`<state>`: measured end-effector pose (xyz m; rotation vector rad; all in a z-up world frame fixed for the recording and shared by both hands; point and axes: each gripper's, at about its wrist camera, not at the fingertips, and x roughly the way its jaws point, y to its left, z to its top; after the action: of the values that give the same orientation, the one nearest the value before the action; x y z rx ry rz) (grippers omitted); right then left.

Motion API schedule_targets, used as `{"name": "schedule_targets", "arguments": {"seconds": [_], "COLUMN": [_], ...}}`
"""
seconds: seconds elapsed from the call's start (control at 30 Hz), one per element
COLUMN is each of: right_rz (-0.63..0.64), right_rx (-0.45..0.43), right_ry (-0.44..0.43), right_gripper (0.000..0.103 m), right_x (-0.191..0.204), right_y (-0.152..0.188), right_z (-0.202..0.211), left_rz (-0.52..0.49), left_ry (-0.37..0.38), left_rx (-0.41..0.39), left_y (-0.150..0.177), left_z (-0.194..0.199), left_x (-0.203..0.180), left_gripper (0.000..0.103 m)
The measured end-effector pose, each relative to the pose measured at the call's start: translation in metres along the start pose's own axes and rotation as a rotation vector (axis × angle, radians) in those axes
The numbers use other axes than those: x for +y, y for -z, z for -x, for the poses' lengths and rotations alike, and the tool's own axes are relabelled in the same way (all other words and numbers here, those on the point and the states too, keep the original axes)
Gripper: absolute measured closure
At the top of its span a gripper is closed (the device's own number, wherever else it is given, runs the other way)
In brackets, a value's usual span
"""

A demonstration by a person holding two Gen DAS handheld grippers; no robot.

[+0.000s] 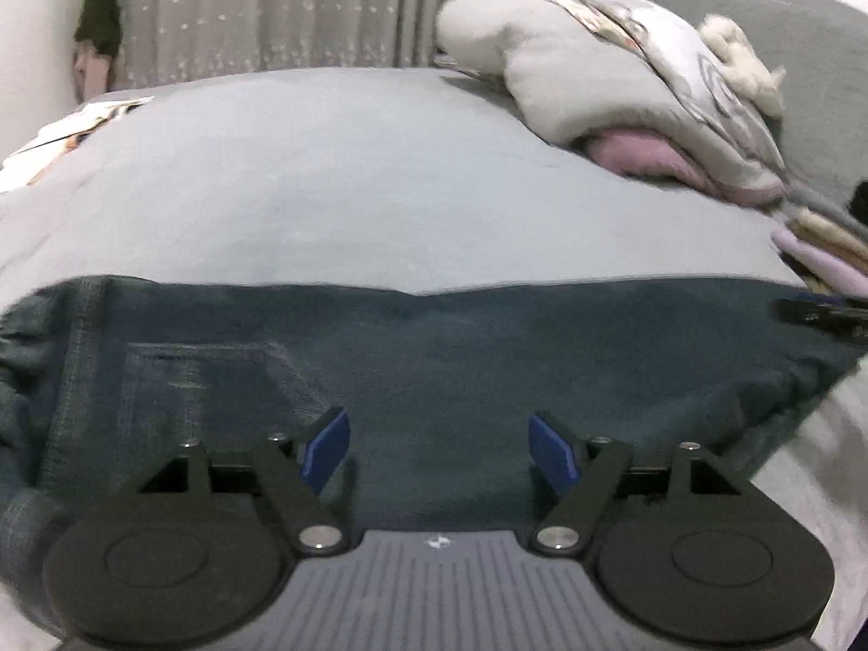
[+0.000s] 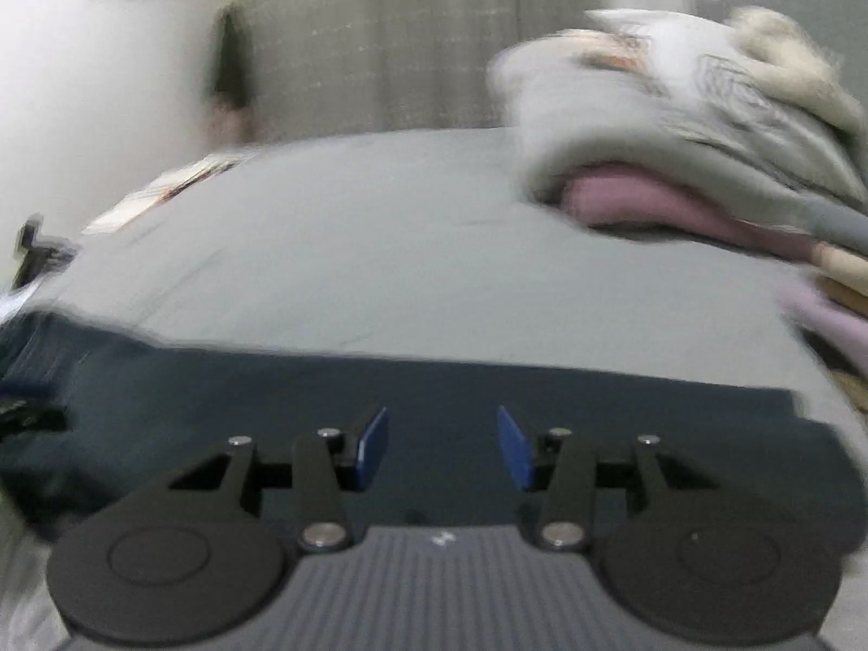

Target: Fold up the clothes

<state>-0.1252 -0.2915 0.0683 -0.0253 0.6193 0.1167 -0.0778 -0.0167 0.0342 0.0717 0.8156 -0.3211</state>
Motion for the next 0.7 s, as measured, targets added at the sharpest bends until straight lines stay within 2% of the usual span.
{"name": "schedule_targets", "arguments": {"seconds": [0.07, 0.1, 0.13, 0.2, 0.27, 0.37, 0.47, 0.57, 0.67, 0.7], "right_rz": [0.141, 0.164, 0.178, 0.149, 0.095, 0.061, -0.011, -0.128, -0.383, -0.477], "right_rx": [0.013, 0.029, 0.059, 0.145, 0.176, 0.198, 0.198, 0.16, 0.086, 0.073], "right_ry": [-0.028, -0.027, -0.023, -0.035, -0.068, -0.03, -0.05, 0.007, 0.06, 0.059], "right_gripper": [0.043, 0.039, 0.039, 0.035, 0.033, 0.031, 0.03, 0.027, 0.015, 0.011], "right_x": [0.04, 0.046, 0.049, 0.037, 0.014, -0.024, -0.05, -0.076, -0.123, -0.137], "right_y": [0.009, 0.012, 0.015, 0.024, 0.028, 0.031, 0.027, 0.02, 0.02, 0.024], "right_z": [-0.01, -0.013, -0.017, -0.027, -0.024, -0.01, -0.006, 0.005, 0.025, 0.031], "left_rz": [-0.052, -0.053, -0.052, -0.045, -0.029, -0.027, -0.018, 0.037, 0.08, 0.082], "left_ry": [-0.046, -0.042, -0.037, -0.018, 0.008, 0.021, 0.017, 0.036, 0.039, 0.003], "left_rx": [0.009, 0.011, 0.014, 0.02, 0.026, 0.021, 0.02, 0.012, -0.013, -0.04], "left_y": [0.009, 0.011, 0.013, 0.017, 0.02, 0.021, 0.019, 0.014, 0.01, 0.008], "left_z": [-0.006, -0.004, -0.003, 0.0, 0.003, 0.004, 0.004, 0.01, 0.018, 0.023], "left_x": [-0.003, -0.001, 0.002, 0.009, 0.017, 0.021, 0.018, 0.024, 0.032, 0.034], "left_gripper": [0.025, 0.024, 0.024, 0.022, 0.022, 0.022, 0.022, 0.022, 0.022, 0.023]}}
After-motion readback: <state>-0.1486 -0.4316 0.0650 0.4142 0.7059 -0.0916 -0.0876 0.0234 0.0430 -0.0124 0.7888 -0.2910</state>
